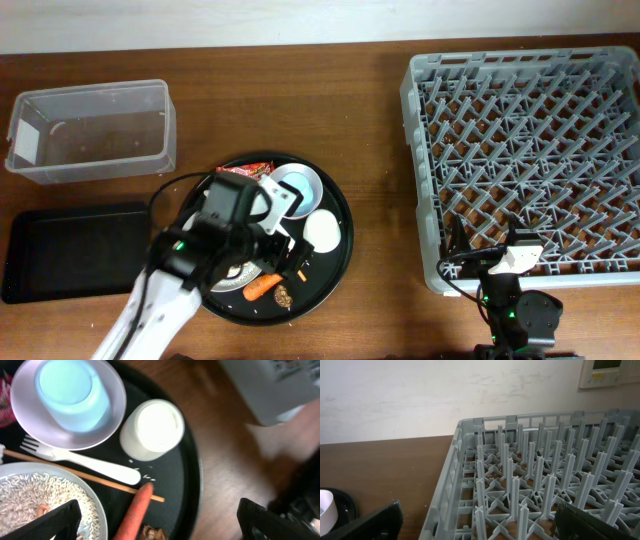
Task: Sort waste into correct bins and load items into the dishwasher rack
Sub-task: 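Lower the left gripper and grasp the white plate's rim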
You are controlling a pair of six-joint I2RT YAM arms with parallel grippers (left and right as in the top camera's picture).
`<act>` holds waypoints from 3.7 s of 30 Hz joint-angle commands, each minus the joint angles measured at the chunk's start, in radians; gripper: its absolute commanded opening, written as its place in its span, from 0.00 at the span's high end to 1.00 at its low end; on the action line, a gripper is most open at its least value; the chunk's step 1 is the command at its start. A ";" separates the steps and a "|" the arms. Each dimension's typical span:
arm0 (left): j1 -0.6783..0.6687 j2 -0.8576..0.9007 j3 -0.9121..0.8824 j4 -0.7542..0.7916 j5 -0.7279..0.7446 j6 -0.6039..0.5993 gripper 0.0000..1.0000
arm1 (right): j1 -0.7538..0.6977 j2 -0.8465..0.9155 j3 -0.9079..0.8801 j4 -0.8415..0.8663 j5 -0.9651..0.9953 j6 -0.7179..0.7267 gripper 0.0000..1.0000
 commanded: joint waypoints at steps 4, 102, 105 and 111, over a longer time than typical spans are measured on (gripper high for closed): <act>-0.006 0.125 0.014 0.117 -0.097 -0.092 0.01 | -0.008 -0.008 -0.007 -0.002 0.008 0.000 0.01; -0.131 0.525 -0.005 0.042 -0.471 -0.526 0.57 | -0.008 -0.008 -0.007 -0.002 0.008 0.000 0.01; -0.131 0.547 -0.005 0.042 -0.497 -0.526 0.57 | -0.008 -0.008 -0.007 -0.002 0.008 0.000 0.01; -0.131 0.554 -0.005 0.038 -0.497 -0.526 0.63 | -0.008 -0.008 -0.007 -0.002 0.008 0.000 0.01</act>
